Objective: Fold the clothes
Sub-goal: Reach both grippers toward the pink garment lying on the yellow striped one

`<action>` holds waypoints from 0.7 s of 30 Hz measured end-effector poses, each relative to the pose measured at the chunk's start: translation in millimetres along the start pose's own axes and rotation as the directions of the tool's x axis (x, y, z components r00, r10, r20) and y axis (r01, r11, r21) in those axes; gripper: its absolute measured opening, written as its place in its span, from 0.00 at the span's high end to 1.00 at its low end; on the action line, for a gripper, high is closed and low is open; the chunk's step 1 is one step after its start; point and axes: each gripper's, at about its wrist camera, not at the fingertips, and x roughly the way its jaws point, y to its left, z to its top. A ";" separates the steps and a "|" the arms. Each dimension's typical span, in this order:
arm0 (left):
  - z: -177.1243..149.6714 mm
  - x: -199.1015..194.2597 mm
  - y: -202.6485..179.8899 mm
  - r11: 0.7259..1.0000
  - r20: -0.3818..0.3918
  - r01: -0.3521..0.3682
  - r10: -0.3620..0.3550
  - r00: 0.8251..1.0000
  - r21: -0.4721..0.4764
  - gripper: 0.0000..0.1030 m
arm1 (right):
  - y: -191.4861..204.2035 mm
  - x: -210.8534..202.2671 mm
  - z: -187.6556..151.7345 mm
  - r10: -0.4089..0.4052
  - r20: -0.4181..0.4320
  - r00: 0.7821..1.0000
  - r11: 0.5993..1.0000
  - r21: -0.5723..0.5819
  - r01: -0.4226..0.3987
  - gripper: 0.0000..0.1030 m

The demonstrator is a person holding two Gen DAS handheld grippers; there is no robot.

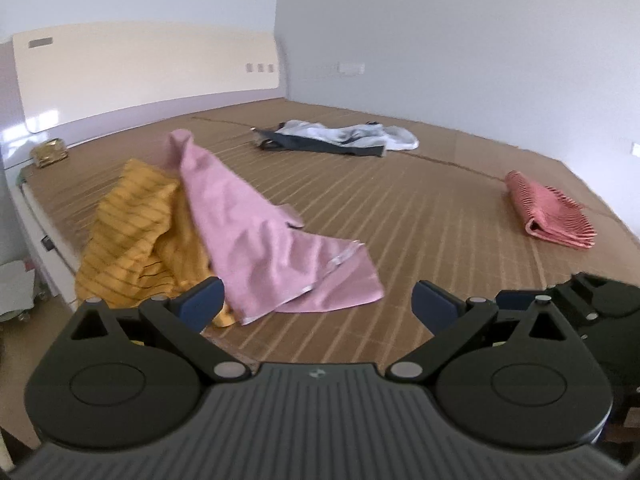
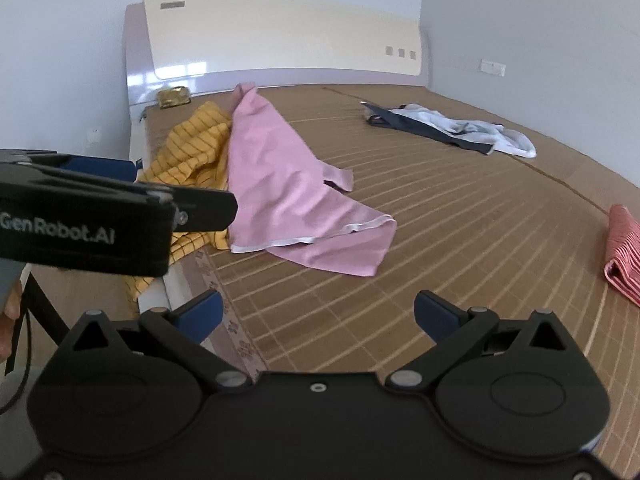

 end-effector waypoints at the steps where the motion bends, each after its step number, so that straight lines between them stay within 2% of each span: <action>1: 0.5 1.9 0.2 1.000 -0.003 -0.006 0.006 1.000 0.002 0.01 | 2.2 2.6 1.6 0.001 -0.004 1.000 1.000 -0.005 -0.002 0.01; 12: 6.2 23.2 3.7 0.997 -0.037 -0.079 0.079 0.996 0.026 0.01 | 30.6 36.9 26.1 0.035 -0.029 0.999 0.998 -0.054 -0.036 0.01; 16: 12.1 32.2 19.3 0.994 -0.022 -0.109 0.109 0.994 -0.002 0.01 | 38.1 45.9 34.2 0.051 -0.013 0.999 0.996 -0.074 -0.052 0.01; 21: 25.3 45.9 58.7 0.987 -0.019 -0.121 0.120 0.993 -0.108 0.01 | 42.1 57.5 42.0 0.110 0.044 0.993 0.987 -0.120 -0.104 0.01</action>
